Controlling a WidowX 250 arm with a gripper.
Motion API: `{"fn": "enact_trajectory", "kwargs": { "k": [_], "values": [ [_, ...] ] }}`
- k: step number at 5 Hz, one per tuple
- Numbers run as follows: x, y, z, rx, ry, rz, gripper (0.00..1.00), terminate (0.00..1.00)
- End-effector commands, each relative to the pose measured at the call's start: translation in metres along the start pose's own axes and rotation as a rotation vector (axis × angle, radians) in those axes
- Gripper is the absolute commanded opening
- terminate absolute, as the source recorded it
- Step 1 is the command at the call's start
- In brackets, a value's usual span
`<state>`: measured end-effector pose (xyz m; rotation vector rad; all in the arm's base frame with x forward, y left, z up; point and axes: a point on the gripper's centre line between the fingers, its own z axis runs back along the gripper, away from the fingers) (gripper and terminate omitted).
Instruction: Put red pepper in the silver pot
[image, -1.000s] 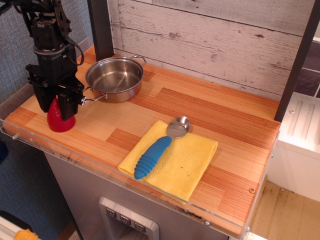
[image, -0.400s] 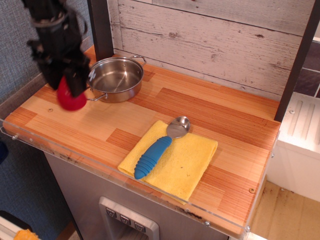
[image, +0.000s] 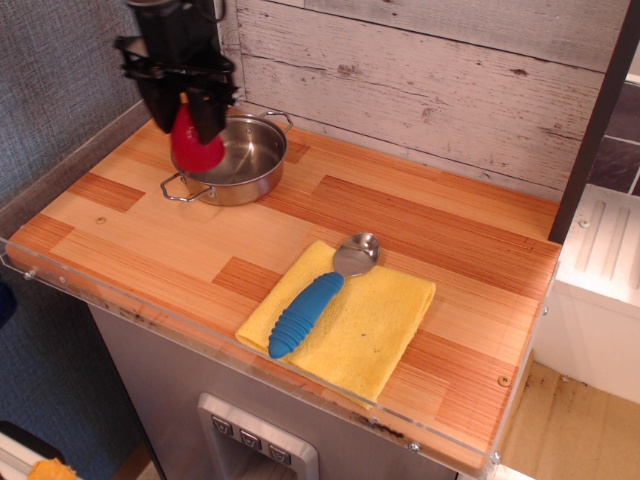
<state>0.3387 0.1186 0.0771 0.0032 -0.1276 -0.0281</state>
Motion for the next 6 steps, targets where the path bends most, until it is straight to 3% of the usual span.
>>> {"fn": "enact_trajectory", "kwargs": {
  "k": [1, 2, 3, 4, 5, 6],
  "values": [
    [0.029, 0.0, -0.009, 0.034, -0.003, -0.015, 0.0, 0.0],
    [0.029, -0.002, -0.013, 0.028, 0.016, -0.017, 1.0, 0.0],
    [0.035, 0.0, -0.01, 0.02, 0.018, -0.016, 1.0, 0.0],
    [0.041, -0.002, 0.009, 0.021, -0.001, 0.004, 1.0, 0.0],
    [0.036, -0.013, 0.038, 0.026, -0.038, 0.03, 1.0, 0.0],
    [0.023, -0.028, 0.045, 0.02, -0.042, 0.017, 1.0, 0.0]
  ]
}}
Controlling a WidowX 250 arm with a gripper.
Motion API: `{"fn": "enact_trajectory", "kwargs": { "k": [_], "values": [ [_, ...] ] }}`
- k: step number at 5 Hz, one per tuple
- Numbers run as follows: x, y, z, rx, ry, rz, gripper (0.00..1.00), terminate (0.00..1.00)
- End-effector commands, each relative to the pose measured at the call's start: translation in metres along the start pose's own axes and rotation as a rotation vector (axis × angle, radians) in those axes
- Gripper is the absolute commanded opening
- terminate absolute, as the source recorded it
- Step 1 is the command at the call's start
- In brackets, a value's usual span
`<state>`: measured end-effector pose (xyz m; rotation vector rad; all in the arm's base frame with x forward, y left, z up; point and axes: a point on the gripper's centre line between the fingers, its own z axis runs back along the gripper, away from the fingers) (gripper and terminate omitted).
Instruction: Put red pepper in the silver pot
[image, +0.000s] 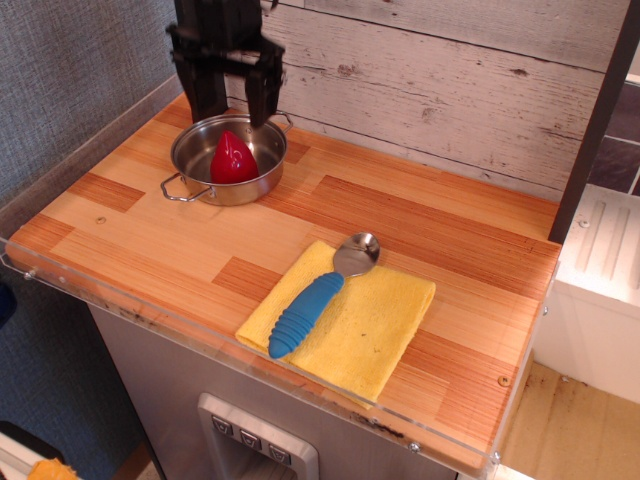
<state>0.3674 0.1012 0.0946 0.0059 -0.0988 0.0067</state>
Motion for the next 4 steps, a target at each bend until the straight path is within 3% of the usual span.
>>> {"fn": "enact_trajectory", "kwargs": {
  "k": [1, 3, 4],
  "values": [
    [-0.0225, -0.0189, 0.0265, 0.024, -0.049, -0.049, 1.0, 0.0],
    [-0.0284, -0.0202, 0.0237, 0.026, -0.044, -0.061, 1.0, 0.0],
    [-0.0284, -0.0202, 0.0237, 0.026, -0.044, -0.061, 1.0, 1.0]
  ]
}}
